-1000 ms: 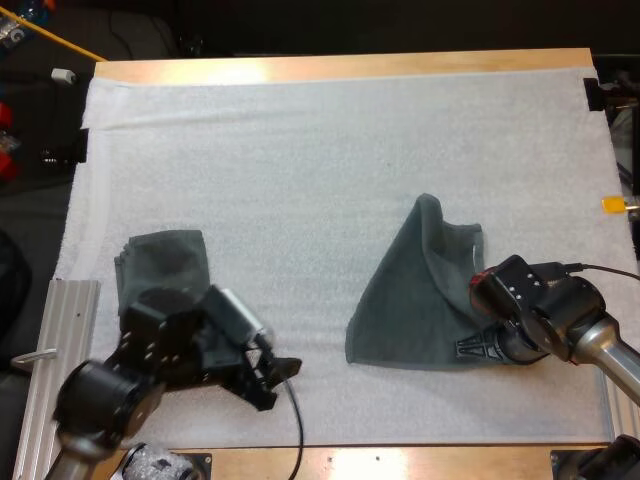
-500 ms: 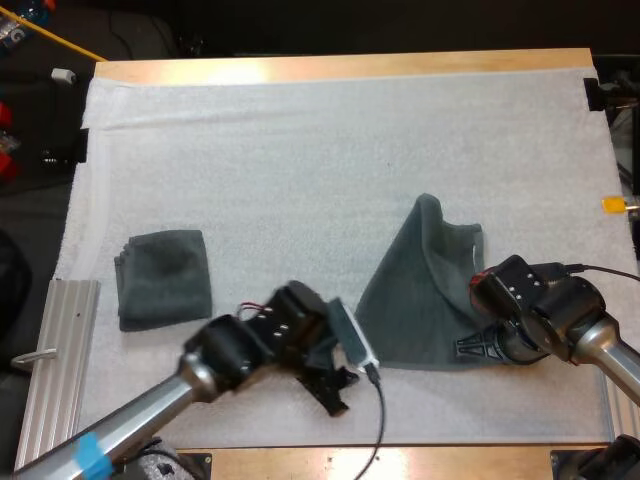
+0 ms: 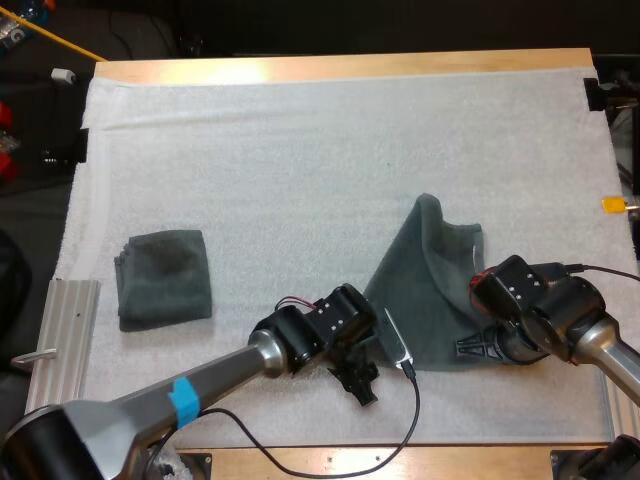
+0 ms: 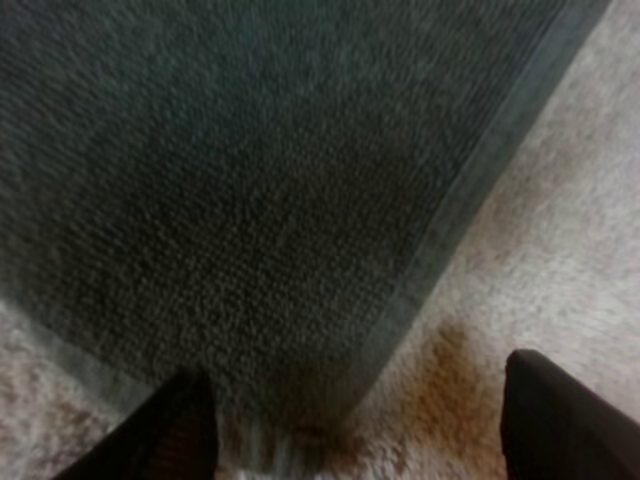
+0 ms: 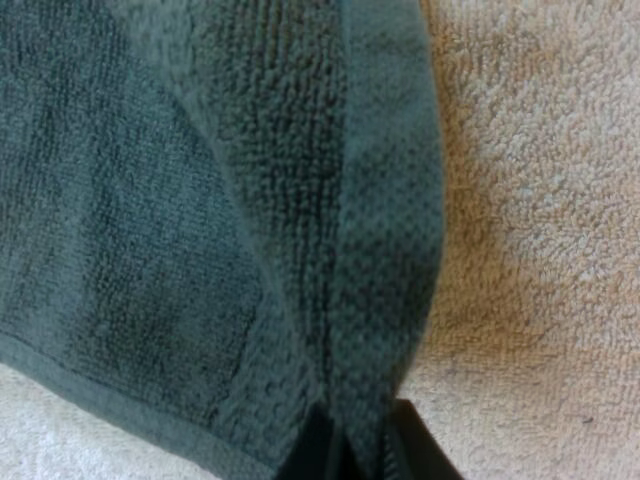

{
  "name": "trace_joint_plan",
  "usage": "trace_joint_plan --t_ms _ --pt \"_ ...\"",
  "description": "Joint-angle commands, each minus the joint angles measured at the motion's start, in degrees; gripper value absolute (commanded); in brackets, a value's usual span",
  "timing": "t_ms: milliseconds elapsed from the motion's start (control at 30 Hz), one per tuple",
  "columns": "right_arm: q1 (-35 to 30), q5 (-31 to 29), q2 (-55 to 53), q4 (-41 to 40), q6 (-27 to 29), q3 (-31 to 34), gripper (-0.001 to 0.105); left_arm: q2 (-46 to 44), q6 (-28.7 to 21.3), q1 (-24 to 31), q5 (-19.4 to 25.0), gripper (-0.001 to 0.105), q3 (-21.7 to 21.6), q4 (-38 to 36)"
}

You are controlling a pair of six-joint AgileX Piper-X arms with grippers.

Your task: Pick towel from pile, fold and stack

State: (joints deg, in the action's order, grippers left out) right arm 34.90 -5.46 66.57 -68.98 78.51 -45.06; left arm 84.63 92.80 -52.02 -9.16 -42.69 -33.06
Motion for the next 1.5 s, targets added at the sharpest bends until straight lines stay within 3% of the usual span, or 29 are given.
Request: trace_joint_plan --t_ms 0,300,400,467,633,733,967,1100,1200,1267,1433,1467 --pt "0.0 -0.3 -0.5 0.0 -0.3 -0.1 0.0 0.6 0.0 -0.3 0.9 0.058 -0.3 0.8" --pt "0.0 -0.3 -0.5 0.0 -0.3 -0.1 0.0 3.6 0.0 -0.3 0.9 0.057 -0.3 1.6" --pt "0.0 -0.3 -0.5 0.0 -0.3 -0.1 0.0 3.6 0.1 -0.3 0.9 0.045 -0.3 1.6" --pt "0.0 -0.3 -0.5 0.0 -0.3 -0.1 0.0 3.6 0.3 -0.3 0.9 0.03 -0.3 1.6" --pt "0.0 -0.3 -0.5 0.0 -0.3 -0.1 0.0 3.6 0.3 -0.3 0.9 0.005 -0.3 0.9" --pt "0.0 -0.3 -0.5 0.2 -0.3 -0.1 0.0 3.6 0.3 -0.3 0.9 0.0 -0.3 0.4" --pt "0.0 -0.3 -0.5 1.5 -0.3 -0.1 0.0 3.3 0.3 -0.3 2.2 0.0 -0.3 -1.0" --pt "0.0 -0.3 -0.5 1.7 -0.3 -0.1 0.0 2.1 0.3 -0.3 6.7 0.0 -0.3 -1.4" --pt "0.0 -0.3 -0.5 1.7 -0.3 -0.1 0.0 1.8 0.3 -0.3 7.7 0.001 -0.3 -1.5" --pt "0.0 -0.3 -0.5 1.7 -0.3 -0.1 0.0 1.8 0.3 -0.3 7.7 0.009 -0.3 -1.6" --pt "0.0 -0.3 -0.5 1.9 -0.3 -0.1 0.0 1.8 0.3 -0.3 7.1 0.053 -0.3 -1.9" --pt "0.0 -0.3 -0.5 2.0 -0.3 -0.1 0.0 1.8 0.3 -0.3 6.8 0.056 -0.3 -1.9"
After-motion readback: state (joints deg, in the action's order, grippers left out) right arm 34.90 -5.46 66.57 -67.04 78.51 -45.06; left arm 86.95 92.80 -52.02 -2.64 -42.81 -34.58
